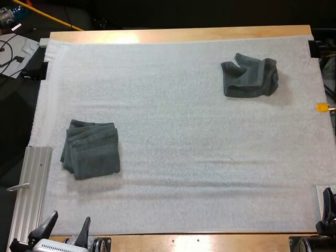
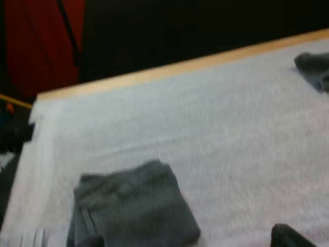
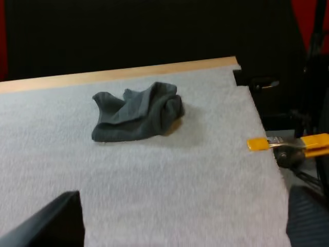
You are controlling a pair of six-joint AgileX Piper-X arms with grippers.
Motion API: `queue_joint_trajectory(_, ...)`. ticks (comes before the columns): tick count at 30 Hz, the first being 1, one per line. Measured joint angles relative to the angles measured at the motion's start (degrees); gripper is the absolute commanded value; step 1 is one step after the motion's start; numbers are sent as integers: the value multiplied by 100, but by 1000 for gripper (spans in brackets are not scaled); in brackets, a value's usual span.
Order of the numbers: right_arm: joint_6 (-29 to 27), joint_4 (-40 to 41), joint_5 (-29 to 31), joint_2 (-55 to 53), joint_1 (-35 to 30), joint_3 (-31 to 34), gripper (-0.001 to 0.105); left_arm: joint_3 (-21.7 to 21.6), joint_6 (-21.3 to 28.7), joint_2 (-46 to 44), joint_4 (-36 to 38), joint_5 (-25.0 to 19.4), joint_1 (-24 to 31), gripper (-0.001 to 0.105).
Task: Pick towel from pile, fold and stack
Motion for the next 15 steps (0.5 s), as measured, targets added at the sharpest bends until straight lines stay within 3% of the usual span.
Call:
queue_joint_trajectory(9, -15, 240, -1, 0, 0, 11, 77, -10, 0, 0, 501, 31, 0, 62)
queue_joint_trajectory(15, -31, 215, -27, 0, 0, 83, 77, -10, 0, 0, 434, 56, 0, 62)
